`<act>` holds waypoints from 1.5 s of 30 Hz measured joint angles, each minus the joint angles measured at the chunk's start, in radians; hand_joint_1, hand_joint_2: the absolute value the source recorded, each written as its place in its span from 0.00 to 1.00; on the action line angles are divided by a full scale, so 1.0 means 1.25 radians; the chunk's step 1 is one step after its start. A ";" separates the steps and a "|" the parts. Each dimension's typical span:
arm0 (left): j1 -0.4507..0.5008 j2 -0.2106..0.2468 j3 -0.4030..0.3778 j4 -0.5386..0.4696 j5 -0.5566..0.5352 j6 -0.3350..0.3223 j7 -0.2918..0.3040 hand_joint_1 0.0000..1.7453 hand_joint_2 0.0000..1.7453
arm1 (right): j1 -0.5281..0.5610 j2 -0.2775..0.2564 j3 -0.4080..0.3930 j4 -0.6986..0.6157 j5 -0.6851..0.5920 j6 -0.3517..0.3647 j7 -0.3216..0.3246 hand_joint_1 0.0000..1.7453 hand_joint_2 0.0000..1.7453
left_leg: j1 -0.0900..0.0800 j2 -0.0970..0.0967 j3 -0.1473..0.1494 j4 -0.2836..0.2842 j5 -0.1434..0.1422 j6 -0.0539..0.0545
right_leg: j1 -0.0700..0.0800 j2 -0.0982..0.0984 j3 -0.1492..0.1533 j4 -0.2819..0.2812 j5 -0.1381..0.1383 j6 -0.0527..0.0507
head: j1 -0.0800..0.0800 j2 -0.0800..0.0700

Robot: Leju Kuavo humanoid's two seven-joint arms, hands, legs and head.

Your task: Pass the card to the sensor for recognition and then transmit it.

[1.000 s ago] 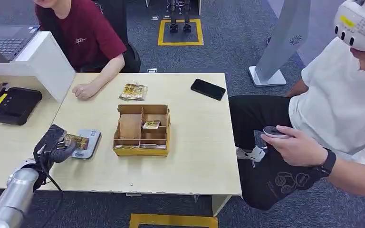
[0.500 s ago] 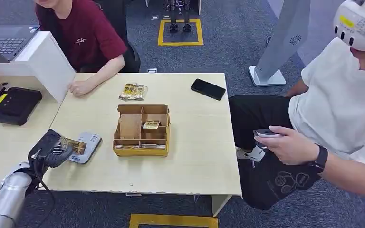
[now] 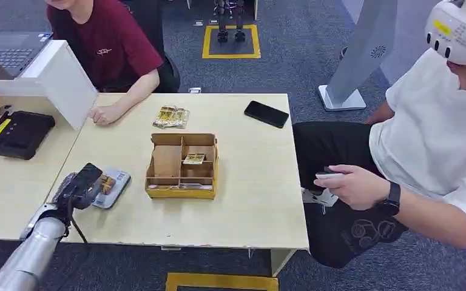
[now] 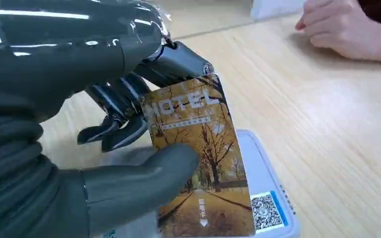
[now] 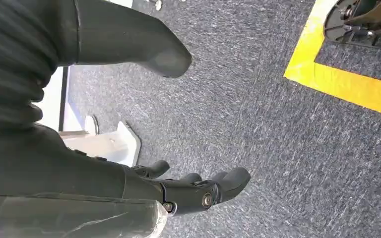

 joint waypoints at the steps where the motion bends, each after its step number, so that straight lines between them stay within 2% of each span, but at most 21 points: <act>1: -0.007 -0.010 -0.006 0.006 -0.026 0.024 0.013 1.00 1.00 | 0.000 0.001 0.000 0.000 0.000 0.000 0.001 0.00 1.00 | 0.000 0.000 0.000 0.000 0.000 0.000 | 0.000 0.000 0.000 0.000 0.000 0.000 | 0.000 0.000; 5: -0.025 -0.056 -0.019 0.036 -0.103 0.068 0.036 1.00 1.00 | -0.001 0.002 0.000 0.000 0.002 0.001 0.002 0.00 1.00 | 0.000 -0.001 0.000 0.000 0.001 0.001 | 0.000 -0.001 0.001 0.000 0.000 0.000 | 0.000 0.000; 18: -0.040 -0.128 -0.020 0.085 -0.240 0.137 0.087 1.00 1.00 | -0.001 0.006 0.001 0.000 0.004 0.001 -0.012 0.00 1.00 | 0.000 0.001 0.001 0.000 0.001 0.000 | 0.000 0.001 0.001 0.000 0.000 0.000 | 0.000 0.000; 30: -0.040 -0.140 -0.013 0.100 -0.257 0.128 0.060 1.00 1.00 | -0.001 0.006 0.001 0.000 0.002 0.000 -0.010 0.00 1.00 | 0.000 0.000 0.001 0.000 0.001 0.000 | 0.000 0.000 0.001 0.000 0.001 0.000 | 0.000 0.000; 33: -0.040 -0.141 -0.005 0.100 -0.236 0.120 0.031 1.00 1.00 | -0.001 0.007 0.001 0.000 0.002 -0.002 -0.009 0.00 1.00 | 0.000 0.000 0.001 0.000 0.001 0.000 | 0.000 0.000 0.001 0.000 0.001 0.000 | 0.000 0.000; 35: -0.039 -0.146 0.011 0.100 -0.191 0.104 -0.018 1.00 1.00 | -0.001 0.008 0.002 0.000 0.002 -0.002 -0.009 0.00 1.00 | 0.000 0.000 0.001 0.000 0.001 0.000 | 0.000 0.000 0.001 0.000 0.001 0.000 | 0.000 0.000; 37: -0.030 -0.150 0.030 0.087 -0.115 0.063 -0.090 1.00 1.00 | -0.001 0.008 0.002 0.000 0.002 -0.002 -0.012 0.00 1.00 | 0.000 0.000 0.001 0.000 0.001 0.000 | 0.000 0.000 0.001 0.000 0.001 0.000 | 0.000 0.000; 38: -0.022 -0.153 0.043 0.070 -0.068 0.038 -0.126 1.00 1.00 | -0.001 0.008 0.002 0.000 0.001 -0.002 -0.014 0.00 1.00 | 0.000 0.000 0.001 0.000 0.001 0.000 | 0.000 0.000 0.001 0.000 0.001 0.000 | 0.000 0.000; 41: 0.004 -0.161 0.065 0.010 0.044 -0.001 -0.187 1.00 1.00 | 0.001 0.008 0.002 0.000 0.001 -0.002 -0.016 0.00 1.00 | 0.000 0.001 0.000 0.000 0.001 0.000 | 0.000 0.001 -0.001 0.000 0.001 0.000 | 0.000 0.000; 43: 0.015 -0.170 0.077 -0.047 0.110 -0.001 -0.213 1.00 1.00 | 0.001 0.008 0.002 0.000 0.001 -0.002 -0.016 0.00 1.00 | 0.000 0.000 -0.001 0.000 0.001 0.000 | 0.000 0.000 -0.001 0.000 0.001 0.000 | 0.000 0.000; 45: 0.022 -0.180 0.085 -0.103 0.140 0.020 -0.225 1.00 1.00 | 0.001 0.008 0.003 0.000 0.004 -0.002 -0.016 0.00 1.00 | 0.000 0.000 -0.001 0.000 0.001 0.000 | 0.000 0.000 -0.001 0.000 0.001 0.000 | 0.000 0.000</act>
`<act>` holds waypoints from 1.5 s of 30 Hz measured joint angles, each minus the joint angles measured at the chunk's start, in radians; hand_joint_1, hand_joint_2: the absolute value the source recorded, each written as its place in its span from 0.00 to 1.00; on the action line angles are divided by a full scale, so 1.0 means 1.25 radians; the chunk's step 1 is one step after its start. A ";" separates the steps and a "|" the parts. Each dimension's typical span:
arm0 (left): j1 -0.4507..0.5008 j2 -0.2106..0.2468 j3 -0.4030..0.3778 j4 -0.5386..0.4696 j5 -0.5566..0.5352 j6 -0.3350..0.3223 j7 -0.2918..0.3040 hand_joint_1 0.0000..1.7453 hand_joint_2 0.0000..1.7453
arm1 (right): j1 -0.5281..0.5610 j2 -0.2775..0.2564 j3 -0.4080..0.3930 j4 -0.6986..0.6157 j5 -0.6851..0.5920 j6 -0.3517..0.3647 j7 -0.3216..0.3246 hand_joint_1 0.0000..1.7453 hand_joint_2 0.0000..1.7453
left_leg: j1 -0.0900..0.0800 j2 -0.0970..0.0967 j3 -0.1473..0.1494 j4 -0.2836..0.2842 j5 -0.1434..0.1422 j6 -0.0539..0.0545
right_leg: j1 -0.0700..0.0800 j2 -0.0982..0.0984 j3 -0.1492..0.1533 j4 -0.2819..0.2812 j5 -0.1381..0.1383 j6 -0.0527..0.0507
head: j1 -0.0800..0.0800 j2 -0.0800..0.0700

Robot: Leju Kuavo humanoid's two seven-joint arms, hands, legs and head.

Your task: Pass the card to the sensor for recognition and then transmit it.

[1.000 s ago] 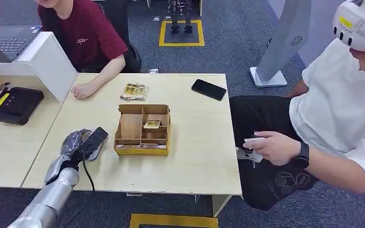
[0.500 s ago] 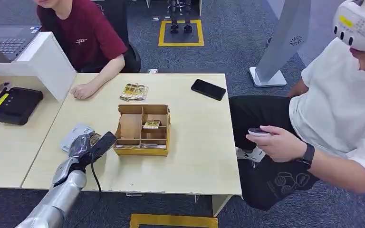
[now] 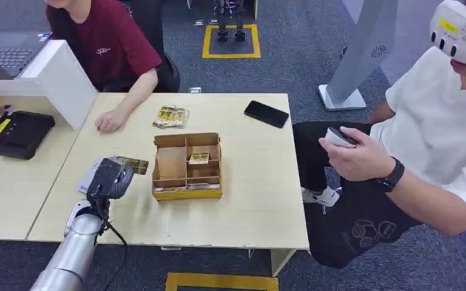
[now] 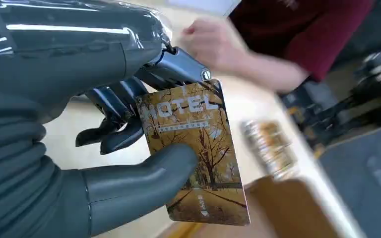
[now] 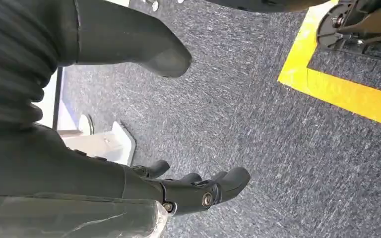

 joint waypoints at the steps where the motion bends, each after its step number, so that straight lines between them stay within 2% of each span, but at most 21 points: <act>1: 0.001 -0.005 0.001 -0.031 -0.002 0.028 -0.005 1.00 1.00 | 0.000 0.000 0.001 0.000 0.003 0.000 0.000 0.00 1.00 | 0.000 0.000 0.000 0.000 0.000 0.000 | 0.000 0.000 0.000 0.000 0.000 0.000 | 0.000 0.000; 3: 0.002 -0.015 0.001 -0.074 -0.015 0.081 -0.010 1.00 1.00 | 0.000 0.000 0.003 0.000 0.005 0.002 -0.002 0.00 1.00 | 0.000 0.000 0.000 0.000 0.000 0.000 | 0.000 0.000 0.000 0.000 0.000 0.000 | 0.000 0.000; 6: -0.001 -0.020 0.002 -0.112 -0.024 0.111 -0.006 1.00 1.00 | 0.000 0.000 0.010 0.000 0.009 0.003 -0.003 0.00 1.00 | 0.000 0.000 0.000 0.000 0.000 0.000 | 0.000 0.000 0.000 0.000 0.000 0.000 | 0.000 0.000; 13: -0.021 -0.021 0.034 -0.118 -0.082 0.231 -0.050 1.00 1.00 | 0.000 -0.001 0.026 0.000 0.023 0.015 -0.006 0.00 1.00 | 0.000 0.000 0.000 0.000 0.000 0.000 | 0.000 0.000 -0.001 0.000 0.000 0.000 | 0.000 0.000; 20: -0.022 -0.021 0.036 -0.117 -0.088 0.238 -0.051 1.00 1.00 | 0.000 -0.001 0.027 0.000 0.023 0.014 -0.006 0.00 1.00 | 0.000 0.000 0.000 0.000 0.000 0.000 | 0.000 0.000 -0.001 0.000 0.000 0.000 | 0.000 0.000; 21: -0.039 -0.020 0.046 -0.102 -0.115 0.278 -0.054 1.00 1.00 | 0.000 -0.002 0.032 0.000 0.025 0.015 -0.001 0.00 1.00 | 0.000 0.000 0.000 0.000 0.000 0.000 | 0.000 0.000 -0.001 0.000 0.000 0.000 | 0.000 0.000; 22: -0.043 -0.019 0.047 -0.099 -0.119 0.283 -0.054 1.00 1.00 | 0.000 -0.002 0.032 0.000 0.025 0.015 -0.001 0.00 1.00 | 0.000 0.000 0.000 0.000 0.000 0.000 | 0.000 0.000 -0.001 0.000 0.000 0.000 | 0.000 0.000; 23: -0.091 -0.012 0.073 -0.041 -0.173 0.376 -0.055 1.00 1.00 | -0.003 -0.002 0.041 0.000 0.033 0.015 0.007 0.00 1.00 | 0.000 0.000 0.000 0.000 0.000 0.000 | 0.000 0.000 0.000 0.000 0.000 0.000 | 0.000 0.000; 24: -0.150 0.008 0.110 0.057 -0.224 0.458 -0.056 1.00 1.00 | -0.004 -0.002 0.055 0.000 0.042 0.017 0.005 0.00 1.00 | 0.000 0.001 0.000 0.000 0.000 0.000 | 0.000 0.000 -0.001 0.000 0.000 0.000 | 0.000 0.000; 25: -0.181 0.028 0.137 0.123 -0.290 0.498 -0.055 1.00 1.00 | -0.004 -0.002 0.062 0.000 0.048 0.025 0.003 0.00 1.00 | 0.000 0.001 0.000 0.000 0.000 0.000 | 0.000 0.001 -0.001 0.000 0.000 0.000 | 0.000 0.000; 28: -0.196 0.037 0.196 0.152 -0.436 0.499 -0.030 1.00 1.00 | -0.004 -0.004 0.075 0.000 0.048 0.028 0.002 0.00 1.00 | 0.000 0.001 -0.001 0.000 0.000 0.000 | 0.000 0.001 -0.001 0.000 0.000 0.000 | 0.000 0.000; 30: -0.205 0.038 0.240 0.166 -0.486 0.499 -0.033 1.00 1.00 | -0.004 -0.004 0.078 0.000 0.048 0.028 0.002 0.00 1.00 | 0.000 0.002 -0.001 0.000 0.000 0.000 | 0.000 0.001 -0.001 0.000 0.000 0.000 | 0.000 0.000; 35: -0.227 0.039 0.343 0.202 -0.521 0.499 -0.063 1.00 1.00 | -0.004 -0.007 0.084 0.000 0.047 0.028 0.005 0.00 1.00 | 0.000 0.001 -0.001 0.000 0.000 0.000 | 0.000 0.001 -0.001 0.000 0.000 0.000 | 0.000 0.000; 40: -0.232 0.034 0.396 0.216 -0.543 0.499 -0.073 1.00 1.00 | -0.004 -0.007 0.089 0.000 0.047 0.027 0.008 0.00 1.00 | 0.000 0.001 -0.001 0.000 0.000 0.000 | 0.000 0.001 -0.001 0.000 0.000 0.000 | 0.000 0.000; 41: -0.232 0.032 0.402 0.219 -0.543 0.499 -0.077 0.00 1.00 | -0.004 -0.007 0.091 0.000 0.047 0.027 0.008 0.00 0.00 | 0.000 0.001 -0.001 0.000 0.000 0.000 | 0.000 0.001 -0.001 0.000 0.000 0.000 | 0.000 0.000; 45: -0.235 0.031 0.419 0.236 -0.520 0.499 -0.109 0.00 1.00 | -0.004 -0.007 0.094 0.000 0.046 0.027 0.005 0.00 0.00 | 0.000 0.001 -0.001 0.000 0.000 0.000 | 0.000 0.001 -0.001 0.000 0.000 0.000 | 0.000 0.000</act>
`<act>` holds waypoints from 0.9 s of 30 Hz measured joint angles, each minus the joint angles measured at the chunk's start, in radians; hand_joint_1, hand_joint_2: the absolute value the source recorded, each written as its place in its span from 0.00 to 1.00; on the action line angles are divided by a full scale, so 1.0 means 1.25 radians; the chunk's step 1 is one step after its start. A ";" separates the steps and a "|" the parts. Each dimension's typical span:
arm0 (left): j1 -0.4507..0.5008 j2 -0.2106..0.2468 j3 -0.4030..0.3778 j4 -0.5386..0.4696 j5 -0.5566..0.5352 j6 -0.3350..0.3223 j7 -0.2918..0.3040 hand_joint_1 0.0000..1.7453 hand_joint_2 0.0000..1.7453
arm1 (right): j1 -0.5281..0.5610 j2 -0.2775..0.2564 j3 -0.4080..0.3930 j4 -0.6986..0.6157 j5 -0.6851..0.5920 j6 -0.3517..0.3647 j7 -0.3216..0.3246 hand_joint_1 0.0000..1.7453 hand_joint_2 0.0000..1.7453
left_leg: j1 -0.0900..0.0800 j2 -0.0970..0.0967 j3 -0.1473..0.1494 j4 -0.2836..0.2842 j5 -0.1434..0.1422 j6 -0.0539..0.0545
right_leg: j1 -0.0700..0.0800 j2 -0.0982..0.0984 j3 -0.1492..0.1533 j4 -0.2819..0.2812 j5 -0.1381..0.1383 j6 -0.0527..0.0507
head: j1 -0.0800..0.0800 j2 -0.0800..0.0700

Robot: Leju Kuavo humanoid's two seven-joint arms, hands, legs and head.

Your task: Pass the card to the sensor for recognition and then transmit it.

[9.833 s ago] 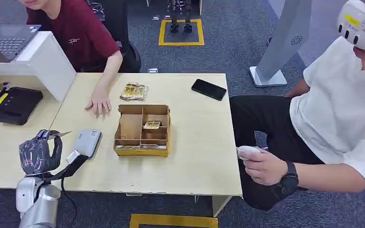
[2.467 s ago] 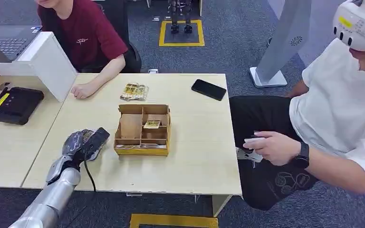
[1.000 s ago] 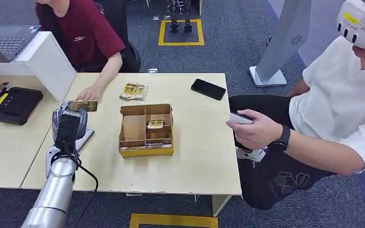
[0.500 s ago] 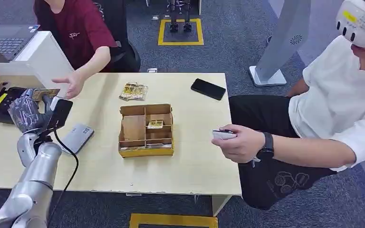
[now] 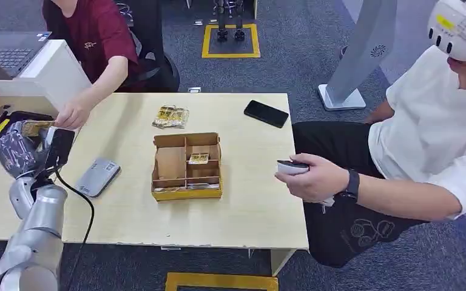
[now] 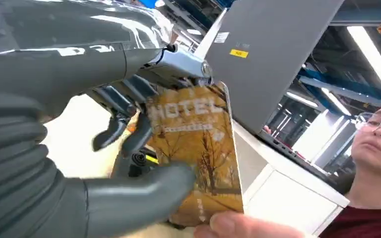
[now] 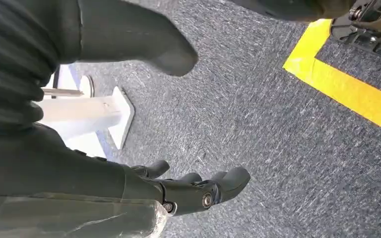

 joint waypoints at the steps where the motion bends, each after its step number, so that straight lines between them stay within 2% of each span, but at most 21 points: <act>1: -0.003 0.000 0.002 0.008 0.008 0.000 -0.008 0.00 1.00 | 0.000 0.000 0.000 0.000 0.000 0.000 -0.001 0.00 0.00 | 0.000 0.000 0.000 0.000 0.000 0.000 | 0.000 0.000 0.000 0.000 0.000 0.000 | 0.000 0.000; 4: -0.015 -0.003 0.006 0.030 0.043 -0.002 -0.024 0.00 1.00 | 0.000 0.000 0.000 0.000 -0.001 -0.001 0.002 0.00 0.00 | 0.000 0.000 0.000 0.000 0.000 0.000 | 0.000 0.000 0.000 0.000 0.000 0.000 | 0.000 0.000; 7: -0.030 -0.007 0.010 0.053 0.115 -0.043 -0.003 0.00 1.00 | -0.001 0.000 0.000 0.000 -0.008 -0.002 0.007 0.00 0.00 | 0.000 0.000 0.000 0.000 0.000 0.000 | 0.000 0.000 0.000 0.000 0.000 0.000 | 0.000 0.000; 9: -0.037 -0.011 0.010 0.059 0.138 -0.052 0.013 0.00 1.00 | 0.000 0.000 0.000 0.000 -0.011 -0.003 0.008 0.00 0.00 | 0.000 0.000 0.000 0.000 0.000 0.000 | 0.000 0.000 0.000 0.000 0.000 0.000 | 0.000 0.000; 11: -0.040 -0.015 0.007 0.060 0.184 -0.086 0.011 0.00 1.00 | -0.001 0.000 0.000 0.000 -0.014 -0.005 0.013 0.00 0.00 | 0.000 0.000 0.000 0.000 0.000 0.000 | 0.000 0.000 0.000 0.000 0.000 0.000 | 0.000 0.000; 14: -0.037 -0.018 -0.008 0.043 0.233 -0.140 0.025 0.00 1.00 | 0.000 0.000 0.000 0.000 -0.015 -0.011 0.016 0.00 0.00 | 0.000 0.000 0.000 0.000 0.000 0.000 | 0.000 0.000 0.000 0.000 0.000 0.000 | 0.000 0.000; 18: -0.031 -0.018 -0.049 0.001 0.267 -0.173 0.042 0.00 1.00 | 0.000 0.000 -0.002 0.000 -0.024 -0.014 0.015 0.00 0.00 | 0.000 0.000 0.000 0.000 0.000 0.000 | 0.000 0.000 0.000 0.000 0.000 0.000 | 0.000 0.000; 21: 0.008 -0.019 -0.088 -0.069 0.318 -0.223 0.045 0.00 1.00 | 0.001 0.000 -0.005 0.000 -0.033 -0.015 0.011 0.00 0.00 | 0.000 0.001 0.000 0.000 0.000 0.000 | 0.000 0.001 0.000 0.000 0.000 0.000 | 0.000 0.000; 22: 0.026 -0.019 -0.103 -0.093 0.338 -0.255 0.046 0.00 1.00 | 0.002 0.000 -0.007 0.000 -0.037 -0.016 0.009 0.00 0.00 | 0.000 0.001 0.000 0.000 0.000 0.000 | 0.000 0.001 0.000 0.000 0.000 0.000 | 0.000 0.000; 25: 0.123 -0.013 -0.189 -0.231 0.391 -0.392 0.063 0.00 1.00 | 0.004 0.000 -0.022 0.000 -0.061 -0.023 0.005 0.00 0.00 | 0.000 0.001 -0.001 0.000 0.000 0.000 | 0.000 0.001 0.000 0.000 0.000 0.000 | 0.000 0.000; 27: 0.205 0.006 -0.266 -0.345 0.390 -0.439 0.069 0.00 1.00 | 0.007 0.000 -0.032 0.000 -0.075 -0.030 0.006 0.00 0.00 | 0.000 0.001 -0.001 0.000 -0.001 -0.001 | 0.000 0.002 -0.001 0.000 0.000 0.000 | 0.000 0.000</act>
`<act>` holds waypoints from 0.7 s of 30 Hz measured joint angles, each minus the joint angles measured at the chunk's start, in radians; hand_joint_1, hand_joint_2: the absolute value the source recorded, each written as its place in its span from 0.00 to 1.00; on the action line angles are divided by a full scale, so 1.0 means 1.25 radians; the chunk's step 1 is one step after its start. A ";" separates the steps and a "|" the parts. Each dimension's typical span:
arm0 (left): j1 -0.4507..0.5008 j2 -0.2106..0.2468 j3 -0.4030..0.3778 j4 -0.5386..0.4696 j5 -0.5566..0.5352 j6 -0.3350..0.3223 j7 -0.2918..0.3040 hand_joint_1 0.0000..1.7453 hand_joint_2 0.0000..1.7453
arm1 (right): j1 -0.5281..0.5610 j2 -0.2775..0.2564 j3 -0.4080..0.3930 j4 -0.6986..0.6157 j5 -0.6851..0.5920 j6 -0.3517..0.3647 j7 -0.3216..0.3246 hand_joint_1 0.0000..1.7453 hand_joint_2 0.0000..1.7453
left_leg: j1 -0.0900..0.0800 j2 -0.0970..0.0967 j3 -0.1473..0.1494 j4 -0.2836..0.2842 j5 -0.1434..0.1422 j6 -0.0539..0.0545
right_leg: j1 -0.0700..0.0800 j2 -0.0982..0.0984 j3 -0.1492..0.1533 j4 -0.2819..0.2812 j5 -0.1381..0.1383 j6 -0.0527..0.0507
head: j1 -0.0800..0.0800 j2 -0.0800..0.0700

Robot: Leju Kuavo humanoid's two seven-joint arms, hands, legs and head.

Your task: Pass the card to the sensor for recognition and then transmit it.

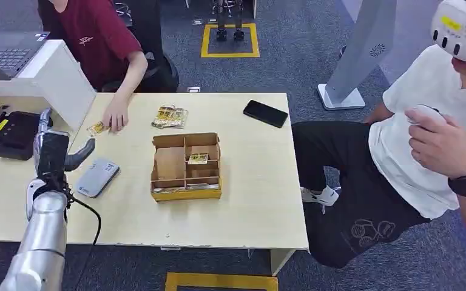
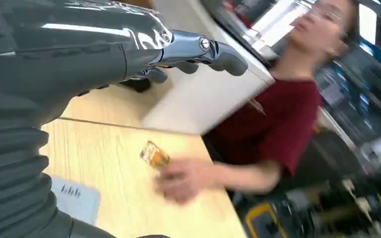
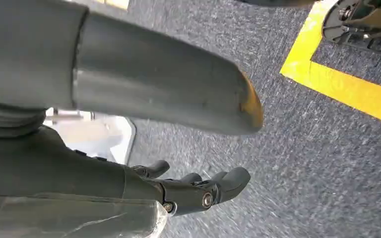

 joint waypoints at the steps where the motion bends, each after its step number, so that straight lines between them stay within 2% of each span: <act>1: 0.037 0.008 -0.034 -0.050 -0.006 -0.006 0.003 0.00 1.00 | 0.002 0.000 -0.006 0.000 -0.003 0.000 0.001 0.00 0.00 | 0.000 0.000 0.000 0.000 0.000 0.000 | 0.000 0.000 0.000 0.000 0.000 0.000 | 0.000 0.000; 5: 0.162 0.051 -0.150 -0.246 0.000 -0.026 0.015 0.00 1.00 | 0.008 0.000 -0.025 0.000 -0.017 -0.002 0.000 0.00 0.00 | 0.000 0.000 -0.001 0.000 -0.001 0.000 | 0.000 0.000 -0.001 0.000 0.000 0.000 | 0.000 0.000; 7: 0.214 0.083 -0.189 -0.330 0.019 -0.056 0.010 0.00 1.00 | 0.010 0.000 -0.033 0.000 -0.023 -0.002 -0.009 0.00 0.00 | 0.000 0.000 -0.001 0.000 -0.001 0.000 | 0.000 0.000 -0.001 0.000 0.000 0.000 | 0.000 0.000; 9: 0.265 0.110 -0.215 -0.390 0.015 -0.064 0.001 0.00 1.00 | 0.012 0.000 -0.039 0.000 -0.025 -0.003 -0.012 0.00 0.00 | 0.000 0.001 -0.001 0.000 -0.001 0.000 | 0.000 0.000 -0.001 0.000 0.000 0.000 | 0.000 0.000; 11: 0.323 0.134 -0.235 -0.443 -0.044 -0.040 -0.021 0.00 1.00 | 0.013 0.000 -0.046 0.000 -0.024 -0.003 -0.017 0.00 0.00 | 0.000 0.001 -0.001 0.000 -0.001 0.000 | 0.000 0.001 -0.002 0.000 0.000 0.000 | 0.000 0.000; 14: 0.397 0.144 -0.262 -0.491 -0.139 0.024 -0.044 0.00 1.00 | 0.015 0.000 -0.050 0.000 -0.024 -0.002 -0.017 0.00 0.00 | 0.000 0.000 -0.001 0.000 -0.001 0.000 | 0.000 0.001 -0.002 0.000 -0.001 0.000 | 0.000 0.000; 16: 0.442 0.144 -0.284 -0.513 -0.194 0.070 -0.045 0.00 1.00 | 0.015 0.000 -0.052 0.000 -0.023 -0.003 -0.017 0.00 0.00 | 0.000 0.000 -0.001 0.000 -0.001 0.000 | 0.000 0.001 -0.002 0.000 -0.001 0.000 | 0.000 0.000; 21: 0.503 0.147 -0.335 -0.536 -0.249 0.134 -0.026 0.00 1.00 | 0.015 0.000 -0.061 0.000 -0.020 -0.014 -0.013 0.00 0.00 | 0.000 0.000 -0.001 0.000 -0.001 0.000 | 0.000 0.000 -0.001 0.000 -0.001 0.000 | 0.000 0.000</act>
